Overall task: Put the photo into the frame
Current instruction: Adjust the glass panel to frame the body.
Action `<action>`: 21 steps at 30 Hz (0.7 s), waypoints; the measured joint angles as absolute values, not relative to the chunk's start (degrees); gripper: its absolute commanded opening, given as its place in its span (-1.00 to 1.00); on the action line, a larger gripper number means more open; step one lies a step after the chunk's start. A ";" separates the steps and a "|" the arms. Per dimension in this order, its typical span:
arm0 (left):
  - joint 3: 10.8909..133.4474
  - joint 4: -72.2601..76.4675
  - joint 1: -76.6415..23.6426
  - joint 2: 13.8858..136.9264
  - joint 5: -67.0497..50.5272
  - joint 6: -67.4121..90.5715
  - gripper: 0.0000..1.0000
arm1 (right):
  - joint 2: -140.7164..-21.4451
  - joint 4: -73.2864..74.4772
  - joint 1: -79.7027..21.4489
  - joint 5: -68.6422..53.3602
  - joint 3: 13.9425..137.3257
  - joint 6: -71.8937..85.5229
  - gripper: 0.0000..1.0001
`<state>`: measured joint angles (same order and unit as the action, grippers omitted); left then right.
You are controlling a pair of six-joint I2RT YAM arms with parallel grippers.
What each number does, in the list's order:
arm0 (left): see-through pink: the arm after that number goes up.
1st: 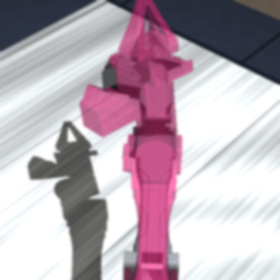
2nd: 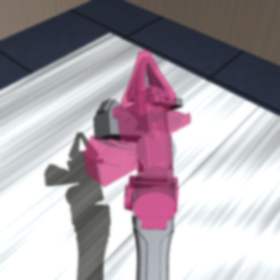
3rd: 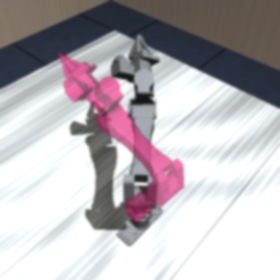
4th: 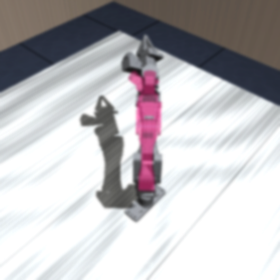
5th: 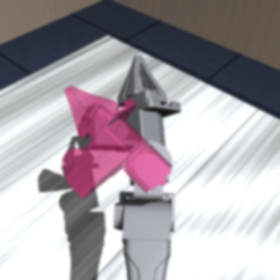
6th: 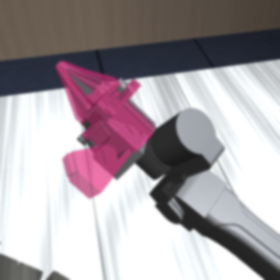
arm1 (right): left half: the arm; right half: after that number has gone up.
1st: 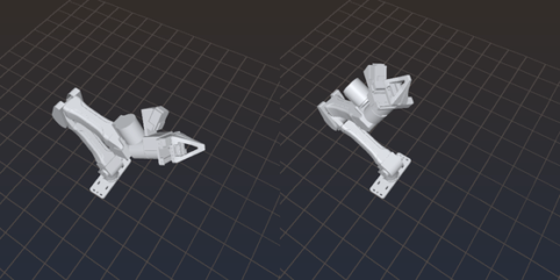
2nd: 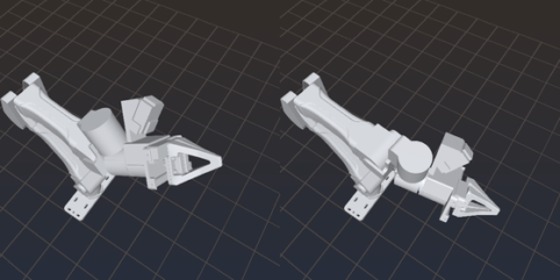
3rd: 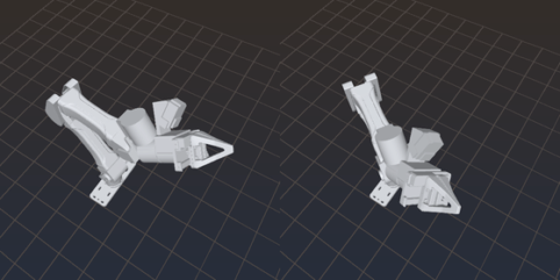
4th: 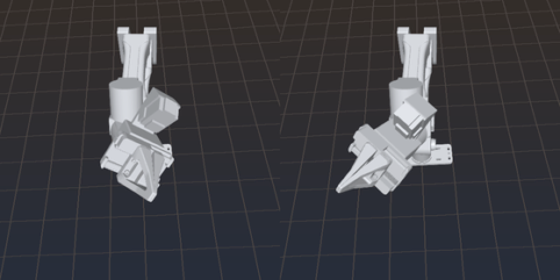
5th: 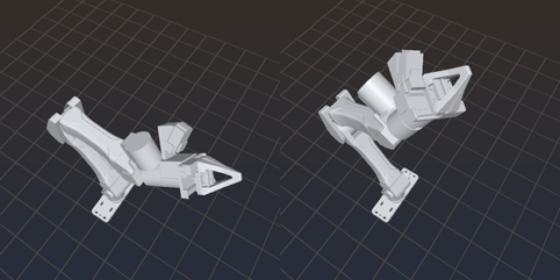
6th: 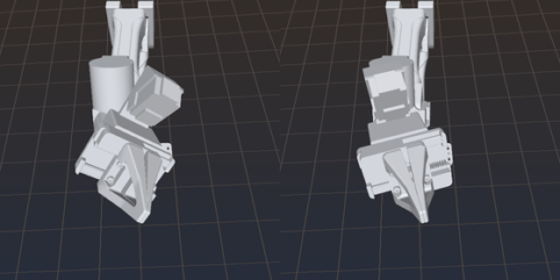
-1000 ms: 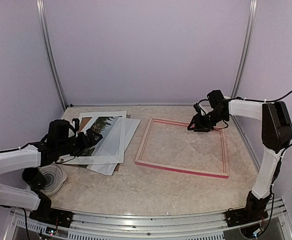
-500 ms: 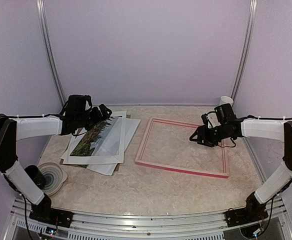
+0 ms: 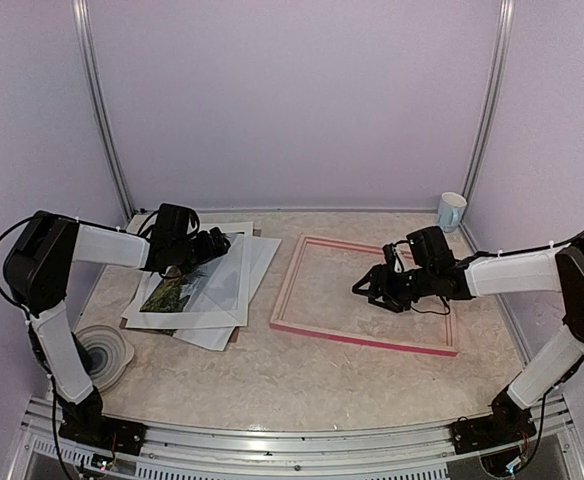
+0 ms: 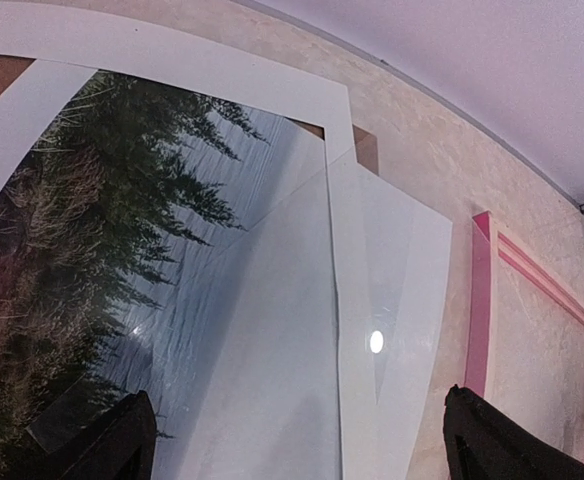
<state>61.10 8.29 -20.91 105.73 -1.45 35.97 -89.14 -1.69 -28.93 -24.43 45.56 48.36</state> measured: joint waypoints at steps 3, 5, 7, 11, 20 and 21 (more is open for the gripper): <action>60.99 8.54 -20.91 106.15 -1.48 35.97 0.97 | -91.29 -3.57 -30.35 -24.34 45.56 50.26 0.22; 60.99 8.58 -20.91 106.15 -1.48 36.05 0.96 | -92.58 -4.75 -31.00 -24.32 45.36 51.48 0.22; 60.99 8.56 -20.93 106.17 -1.48 36.25 0.96 | -93.23 -5.76 -31.38 -24.21 44.58 52.86 0.22; 60.99 8.54 -20.93 106.52 -1.48 37.26 0.96 | -93.36 -6.66 -31.40 -23.86 43.44 55.09 0.22; 62.00 6.98 -20.93 109.69 -2.63 39.00 0.96 | -94.72 -10.13 -31.40 -23.77 41.60 58.57 0.22; 62.02 6.98 -20.93 109.78 -2.68 39.00 0.95 | -95.24 -10.92 -31.40 -23.77 41.23 59.11 0.21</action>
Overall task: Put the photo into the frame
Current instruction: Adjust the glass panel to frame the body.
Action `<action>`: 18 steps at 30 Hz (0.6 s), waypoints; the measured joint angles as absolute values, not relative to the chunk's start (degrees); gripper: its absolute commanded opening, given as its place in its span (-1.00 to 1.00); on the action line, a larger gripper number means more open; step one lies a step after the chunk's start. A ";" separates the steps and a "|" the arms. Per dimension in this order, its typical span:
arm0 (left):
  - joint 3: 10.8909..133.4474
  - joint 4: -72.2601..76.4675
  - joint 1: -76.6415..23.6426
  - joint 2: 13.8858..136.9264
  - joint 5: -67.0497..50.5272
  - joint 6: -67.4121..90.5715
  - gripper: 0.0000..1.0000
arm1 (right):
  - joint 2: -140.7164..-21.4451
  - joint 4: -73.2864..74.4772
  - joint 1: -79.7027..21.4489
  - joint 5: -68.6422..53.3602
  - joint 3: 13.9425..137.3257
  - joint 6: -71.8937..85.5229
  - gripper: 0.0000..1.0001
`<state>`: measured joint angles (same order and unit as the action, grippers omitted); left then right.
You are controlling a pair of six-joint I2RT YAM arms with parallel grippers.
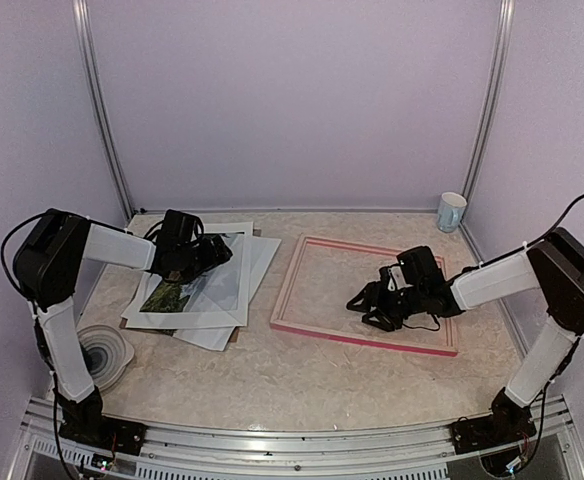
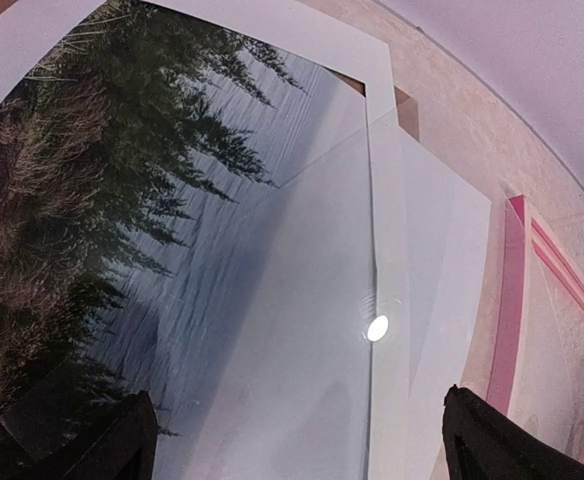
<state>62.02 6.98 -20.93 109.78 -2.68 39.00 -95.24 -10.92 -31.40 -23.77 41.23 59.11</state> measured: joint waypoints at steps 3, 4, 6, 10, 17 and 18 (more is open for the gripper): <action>62.02 7.01 -20.91 109.80 -2.87 39.24 0.94 | -97.49 -12.56 -31.42 -23.94 40.80 60.47 0.21; 62.02 6.96 -20.91 109.80 -3.01 39.29 0.93 | -98.10 -13.28 -31.42 -24.21 40.82 60.77 0.21; 62.11 6.50 -20.91 109.80 -3.20 39.20 0.93 | -98.85 -14.20 -31.68 -24.16 41.32 61.32 0.21; 62.08 6.11 -20.82 109.80 -4.01 39.62 0.92 | -100.22 -17.54 -32.23 -24.10 41.36 63.81 0.19; 60.66 6.59 -20.64 109.78 -6.13 41.19 0.92 | -102.94 -24.43 -33.54 -24.27 41.36 69.45 0.14; 60.66 6.70 -20.64 109.78 -6.48 41.41 0.92 | -103.39 -25.04 -33.76 -24.34 41.36 69.91 0.12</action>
<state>60.66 6.70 -20.64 109.78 -6.48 41.41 -103.39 -25.04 -33.76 -24.34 41.36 69.91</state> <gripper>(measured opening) 0.962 0.582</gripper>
